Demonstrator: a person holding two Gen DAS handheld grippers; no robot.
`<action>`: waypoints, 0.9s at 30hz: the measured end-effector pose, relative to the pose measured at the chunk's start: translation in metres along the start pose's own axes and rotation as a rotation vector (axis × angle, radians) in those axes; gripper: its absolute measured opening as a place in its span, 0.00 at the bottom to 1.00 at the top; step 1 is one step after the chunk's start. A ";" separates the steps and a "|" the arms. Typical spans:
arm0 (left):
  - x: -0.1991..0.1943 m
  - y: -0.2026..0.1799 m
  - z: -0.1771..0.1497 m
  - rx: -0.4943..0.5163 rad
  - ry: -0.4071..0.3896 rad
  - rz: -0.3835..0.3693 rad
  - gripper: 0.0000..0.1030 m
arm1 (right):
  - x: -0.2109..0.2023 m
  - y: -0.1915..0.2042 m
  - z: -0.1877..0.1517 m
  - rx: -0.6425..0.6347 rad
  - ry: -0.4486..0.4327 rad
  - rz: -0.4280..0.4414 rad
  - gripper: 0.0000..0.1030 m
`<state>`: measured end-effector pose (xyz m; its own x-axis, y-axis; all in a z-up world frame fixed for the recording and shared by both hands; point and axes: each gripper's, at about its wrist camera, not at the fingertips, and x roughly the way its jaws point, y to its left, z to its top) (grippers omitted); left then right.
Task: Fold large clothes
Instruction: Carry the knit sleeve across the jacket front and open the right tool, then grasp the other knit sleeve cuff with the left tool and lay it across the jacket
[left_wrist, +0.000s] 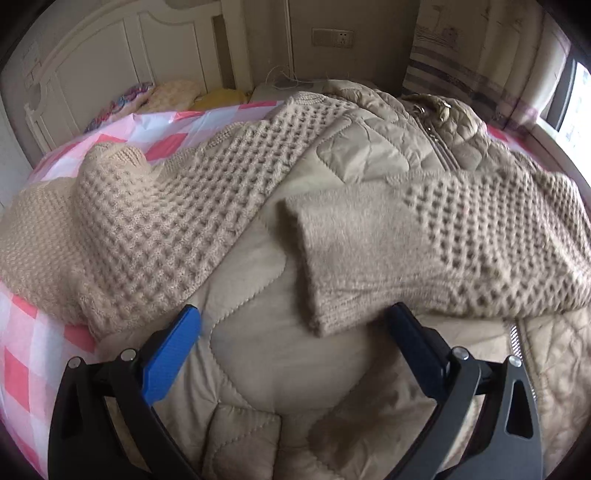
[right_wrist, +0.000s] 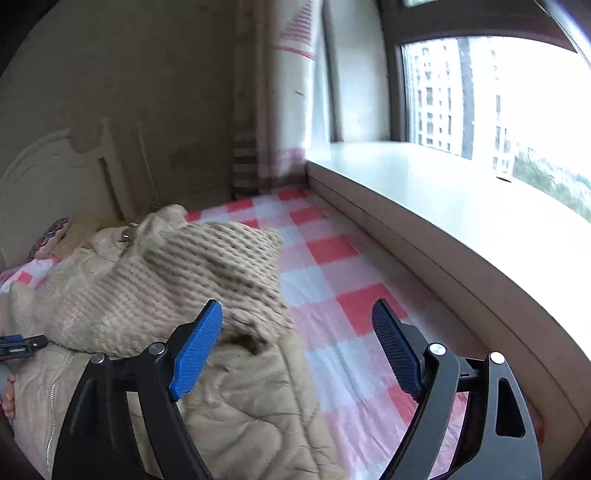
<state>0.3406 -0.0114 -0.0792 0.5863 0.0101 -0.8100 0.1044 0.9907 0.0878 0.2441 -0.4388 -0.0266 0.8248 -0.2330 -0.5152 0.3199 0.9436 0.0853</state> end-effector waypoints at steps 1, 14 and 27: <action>-0.001 -0.003 -0.003 0.010 -0.019 0.017 0.98 | -0.001 0.011 0.005 -0.035 -0.003 0.030 0.79; -0.039 0.053 -0.013 -0.150 -0.121 -0.170 0.98 | 0.091 0.064 -0.007 -0.179 0.322 0.041 0.93; -0.047 0.380 -0.051 -1.072 -0.190 -0.010 0.83 | 0.091 0.057 -0.009 -0.141 0.340 0.062 0.95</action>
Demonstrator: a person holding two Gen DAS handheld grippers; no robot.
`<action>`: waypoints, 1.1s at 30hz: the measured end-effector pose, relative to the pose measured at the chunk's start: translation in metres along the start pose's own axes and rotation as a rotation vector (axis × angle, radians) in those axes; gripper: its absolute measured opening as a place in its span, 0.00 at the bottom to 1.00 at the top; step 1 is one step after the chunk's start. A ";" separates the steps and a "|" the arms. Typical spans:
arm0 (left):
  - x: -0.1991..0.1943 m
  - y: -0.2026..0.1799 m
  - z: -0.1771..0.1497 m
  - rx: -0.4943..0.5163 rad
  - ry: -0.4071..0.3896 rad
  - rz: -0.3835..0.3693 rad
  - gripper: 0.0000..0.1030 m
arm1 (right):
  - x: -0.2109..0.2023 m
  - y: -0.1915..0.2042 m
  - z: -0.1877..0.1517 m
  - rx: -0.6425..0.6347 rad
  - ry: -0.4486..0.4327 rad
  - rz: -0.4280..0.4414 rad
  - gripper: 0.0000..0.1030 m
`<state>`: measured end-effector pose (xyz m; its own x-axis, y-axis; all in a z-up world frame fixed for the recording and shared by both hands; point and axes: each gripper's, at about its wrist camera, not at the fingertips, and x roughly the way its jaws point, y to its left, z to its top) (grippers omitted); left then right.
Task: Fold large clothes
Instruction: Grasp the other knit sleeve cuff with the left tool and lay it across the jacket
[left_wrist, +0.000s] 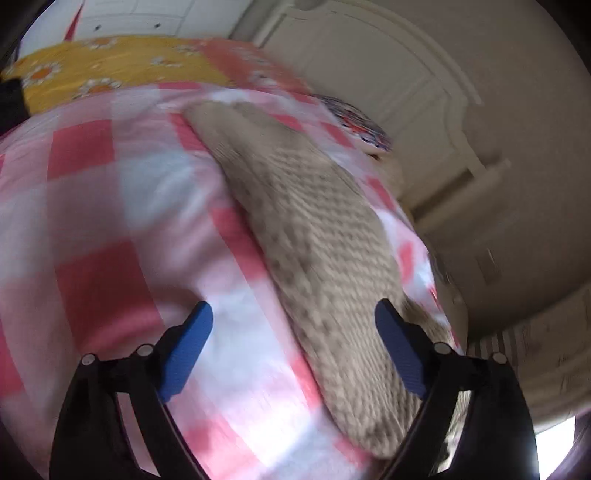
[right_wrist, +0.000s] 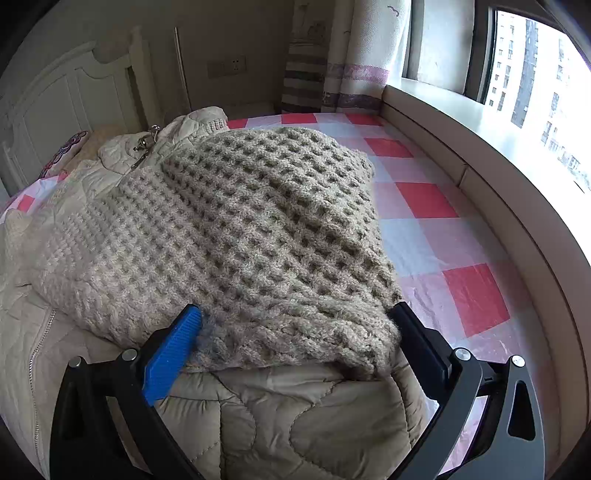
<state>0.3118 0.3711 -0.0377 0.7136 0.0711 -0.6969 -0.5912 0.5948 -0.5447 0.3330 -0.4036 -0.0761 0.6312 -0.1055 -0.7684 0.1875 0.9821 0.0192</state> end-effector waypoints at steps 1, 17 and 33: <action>0.006 0.003 0.009 -0.015 0.006 -0.003 0.83 | 0.000 0.000 0.000 0.000 0.000 0.000 0.95; -0.075 -0.154 -0.041 0.228 -0.122 -0.335 0.12 | 0.000 -0.003 0.000 0.013 -0.002 0.019 0.95; -0.111 -0.242 -0.288 1.167 -0.086 -0.453 0.96 | -0.002 -0.007 -0.001 0.043 -0.010 0.074 0.95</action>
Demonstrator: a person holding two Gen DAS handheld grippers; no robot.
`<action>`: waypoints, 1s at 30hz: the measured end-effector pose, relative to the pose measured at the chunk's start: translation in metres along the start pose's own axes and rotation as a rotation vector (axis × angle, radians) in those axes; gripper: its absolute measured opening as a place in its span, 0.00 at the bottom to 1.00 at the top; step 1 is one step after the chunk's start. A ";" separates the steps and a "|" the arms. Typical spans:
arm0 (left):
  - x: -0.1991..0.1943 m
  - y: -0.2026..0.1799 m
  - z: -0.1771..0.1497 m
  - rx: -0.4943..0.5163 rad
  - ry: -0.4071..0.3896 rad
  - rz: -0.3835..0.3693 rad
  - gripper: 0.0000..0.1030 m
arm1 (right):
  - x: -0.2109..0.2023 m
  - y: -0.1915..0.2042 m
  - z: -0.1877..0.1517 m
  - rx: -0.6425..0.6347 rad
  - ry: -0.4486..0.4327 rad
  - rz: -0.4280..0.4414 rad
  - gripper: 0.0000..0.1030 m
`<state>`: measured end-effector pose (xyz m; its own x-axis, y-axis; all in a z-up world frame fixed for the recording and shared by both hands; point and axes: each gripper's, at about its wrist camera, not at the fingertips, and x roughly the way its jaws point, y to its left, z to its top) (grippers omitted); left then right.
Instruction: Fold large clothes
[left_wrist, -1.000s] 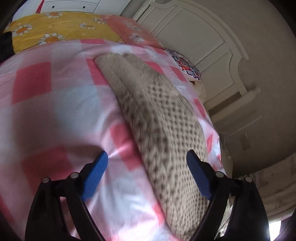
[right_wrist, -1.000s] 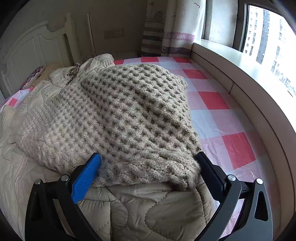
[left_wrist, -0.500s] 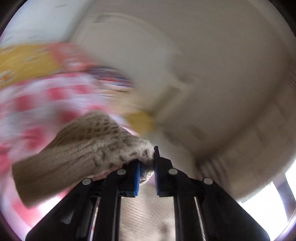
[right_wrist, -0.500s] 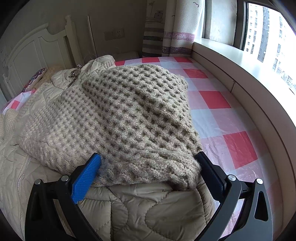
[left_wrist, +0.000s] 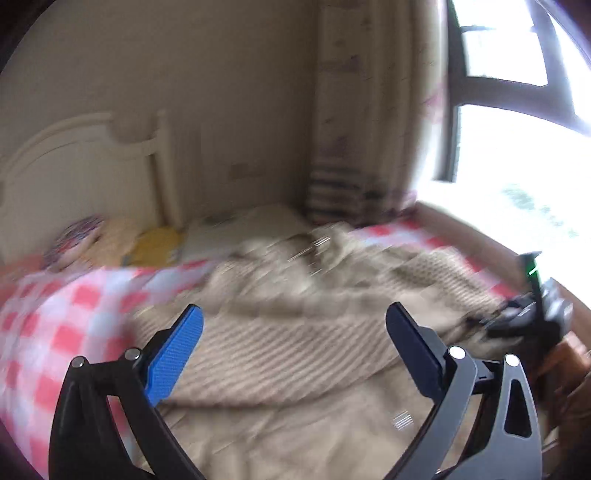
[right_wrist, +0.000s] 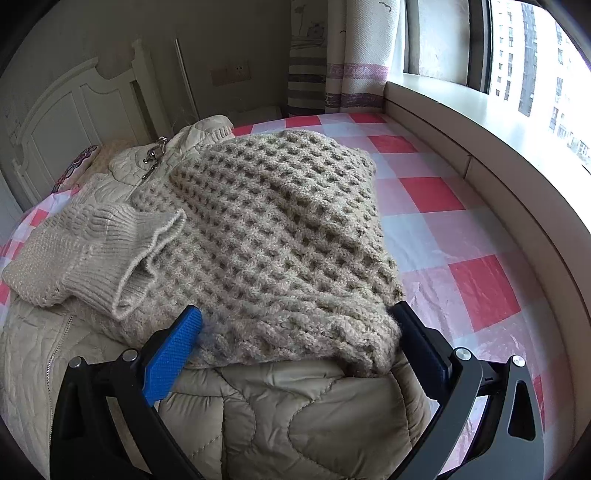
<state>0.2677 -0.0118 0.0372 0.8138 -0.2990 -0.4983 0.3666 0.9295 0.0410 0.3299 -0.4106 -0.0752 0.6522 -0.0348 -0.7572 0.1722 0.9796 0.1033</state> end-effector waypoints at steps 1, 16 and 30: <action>0.004 0.020 -0.013 -0.033 0.044 0.056 0.96 | 0.000 0.000 0.000 0.000 0.001 0.000 0.95; 0.048 0.122 -0.097 -0.147 0.324 0.384 0.96 | 0.000 0.000 0.001 -0.007 0.001 -0.004 0.95; 0.063 0.135 -0.108 -0.226 0.392 0.385 0.98 | -0.067 0.016 0.004 0.070 -0.206 0.082 0.79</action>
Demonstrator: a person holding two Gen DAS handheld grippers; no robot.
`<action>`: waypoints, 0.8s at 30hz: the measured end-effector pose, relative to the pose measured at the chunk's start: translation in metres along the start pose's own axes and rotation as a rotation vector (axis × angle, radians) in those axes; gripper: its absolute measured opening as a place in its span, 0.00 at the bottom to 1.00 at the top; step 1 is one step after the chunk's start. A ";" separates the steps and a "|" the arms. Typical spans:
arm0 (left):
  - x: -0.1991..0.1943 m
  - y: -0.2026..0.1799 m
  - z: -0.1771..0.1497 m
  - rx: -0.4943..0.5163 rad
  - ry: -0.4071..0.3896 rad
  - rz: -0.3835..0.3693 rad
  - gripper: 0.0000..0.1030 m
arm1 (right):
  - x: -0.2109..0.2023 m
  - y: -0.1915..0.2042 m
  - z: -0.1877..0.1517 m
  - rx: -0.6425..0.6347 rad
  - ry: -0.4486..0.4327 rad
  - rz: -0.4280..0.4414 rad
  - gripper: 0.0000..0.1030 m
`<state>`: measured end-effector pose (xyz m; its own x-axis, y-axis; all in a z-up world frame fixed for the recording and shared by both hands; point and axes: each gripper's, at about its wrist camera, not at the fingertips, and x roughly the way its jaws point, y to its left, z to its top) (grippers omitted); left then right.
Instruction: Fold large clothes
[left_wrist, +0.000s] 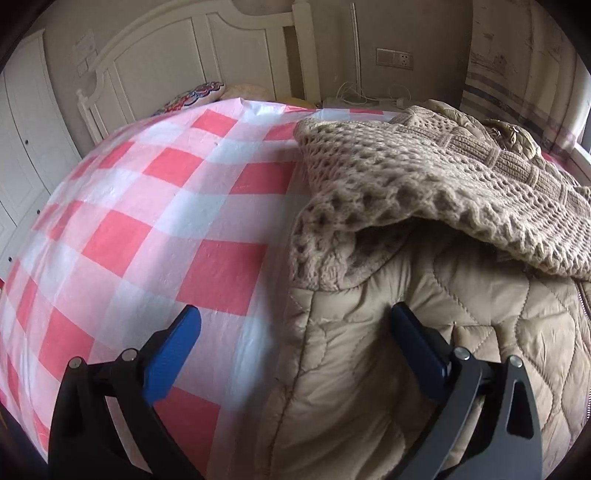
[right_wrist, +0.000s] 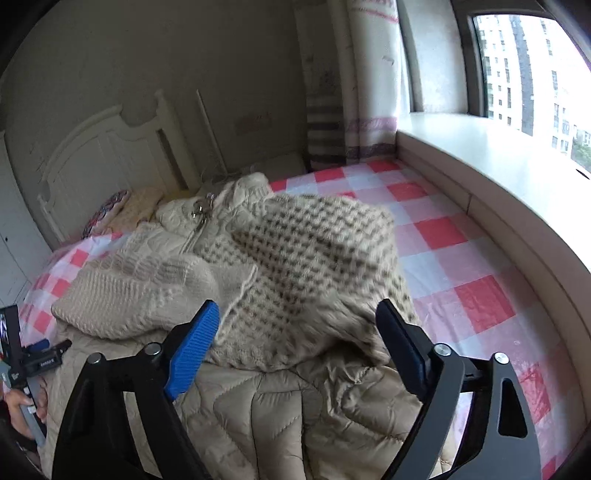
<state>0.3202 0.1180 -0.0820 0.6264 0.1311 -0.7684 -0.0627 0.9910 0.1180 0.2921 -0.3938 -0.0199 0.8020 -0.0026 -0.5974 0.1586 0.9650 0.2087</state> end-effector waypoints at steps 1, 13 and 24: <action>0.000 0.001 0.000 -0.005 0.003 -0.004 0.98 | -0.009 -0.002 0.002 0.005 -0.053 -0.083 0.81; 0.002 0.002 -0.001 -0.016 0.013 -0.015 0.98 | 0.017 0.026 -0.013 0.090 0.188 0.324 0.71; 0.003 0.003 -0.001 -0.025 0.017 -0.026 0.98 | 0.070 0.050 -0.001 0.187 0.189 0.287 0.13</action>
<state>0.3210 0.1210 -0.0849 0.6146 0.1057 -0.7817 -0.0662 0.9944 0.0824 0.3555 -0.3454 -0.0523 0.7115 0.3258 -0.6226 0.0591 0.8552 0.5150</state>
